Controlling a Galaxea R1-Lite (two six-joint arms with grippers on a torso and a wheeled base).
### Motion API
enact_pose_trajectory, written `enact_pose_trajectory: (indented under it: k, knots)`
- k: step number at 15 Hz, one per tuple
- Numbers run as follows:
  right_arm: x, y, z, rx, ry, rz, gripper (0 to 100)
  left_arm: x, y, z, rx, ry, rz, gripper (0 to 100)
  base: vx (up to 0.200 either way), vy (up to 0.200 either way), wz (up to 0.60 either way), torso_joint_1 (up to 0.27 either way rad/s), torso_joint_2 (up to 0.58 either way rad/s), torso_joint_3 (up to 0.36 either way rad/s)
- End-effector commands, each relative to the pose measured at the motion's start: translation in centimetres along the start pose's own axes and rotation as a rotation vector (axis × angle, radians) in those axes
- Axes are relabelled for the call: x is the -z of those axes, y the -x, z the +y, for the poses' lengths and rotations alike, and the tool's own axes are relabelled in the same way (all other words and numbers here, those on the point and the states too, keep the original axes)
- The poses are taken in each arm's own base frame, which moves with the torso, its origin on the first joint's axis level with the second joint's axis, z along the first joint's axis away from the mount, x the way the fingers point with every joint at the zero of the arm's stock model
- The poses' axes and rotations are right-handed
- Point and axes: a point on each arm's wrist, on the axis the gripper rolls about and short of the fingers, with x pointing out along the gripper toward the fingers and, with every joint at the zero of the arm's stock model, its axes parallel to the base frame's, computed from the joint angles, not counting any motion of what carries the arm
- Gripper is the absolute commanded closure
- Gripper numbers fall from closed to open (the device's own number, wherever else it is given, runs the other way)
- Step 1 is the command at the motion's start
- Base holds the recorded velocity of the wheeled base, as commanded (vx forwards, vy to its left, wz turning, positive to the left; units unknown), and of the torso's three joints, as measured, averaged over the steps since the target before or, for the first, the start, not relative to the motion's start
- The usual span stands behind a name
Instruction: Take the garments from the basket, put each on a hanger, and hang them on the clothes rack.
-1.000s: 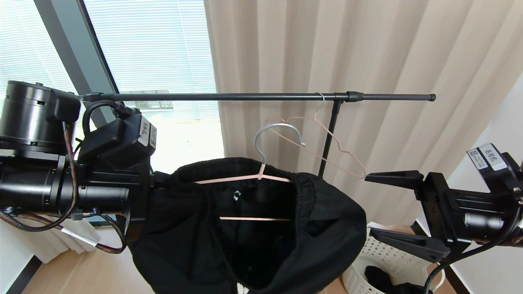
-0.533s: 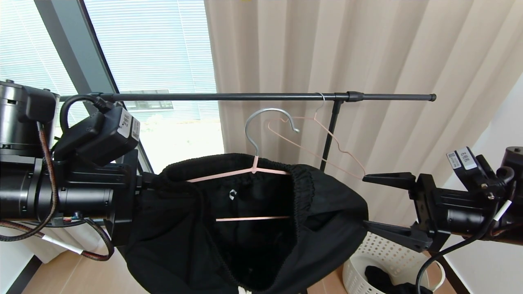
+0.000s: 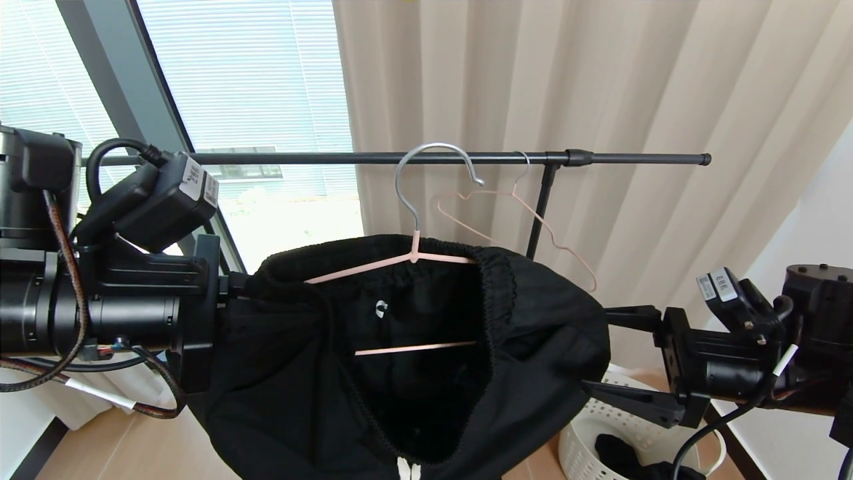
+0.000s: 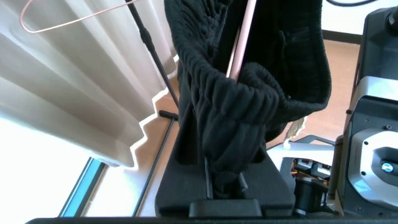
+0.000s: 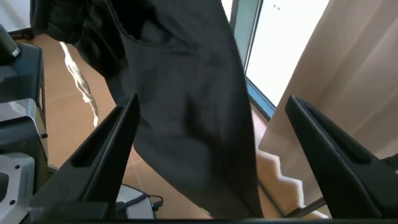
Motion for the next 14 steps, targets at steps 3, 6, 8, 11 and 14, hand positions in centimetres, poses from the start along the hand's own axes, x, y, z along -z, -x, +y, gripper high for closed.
enact_pose_trajectory:
  k: [3, 6, 8, 11, 14]
  knots:
    - [2.2, -1.2, -0.8, -0.024, -0.036, 0.054, 0, 0.2, 0.0, -0.2, 0.000, 0.025, -0.003, 100, 0.000, 0.000, 0.00, 0.000, 0.00, 0.000]
    - [2.3, -1.7, -0.7, -0.039, -0.035, 0.060, 0, -0.2, 0.5, -0.6, -0.008, 0.028, -0.020, 100, 0.000, 0.000, 0.00, 0.000, 0.00, 0.000]
    - [2.4, -2.1, -0.9, -0.022, -0.035, 0.073, 0, -0.4, 0.8, -1.1, -0.002, 0.042, -0.032, 100, 0.000, 0.000, 0.00, 0.000, 0.00, 0.000]
    - [2.2, -2.4, -0.9, 0.006, -0.024, 0.081, 100, -0.2, 1.2, -1.5, -0.002, 0.045, -0.032, 100, 0.000, 0.000, 0.00, 0.000, 0.00, 0.000]
    - [1.7, -1.8, -0.8, 0.019, -0.010, 0.067, 100, -0.3, 1.9, -2.0, -0.013, 0.064, -0.045, 100, 0.000, 0.000, 0.00, 0.000, 0.00, 0.000]
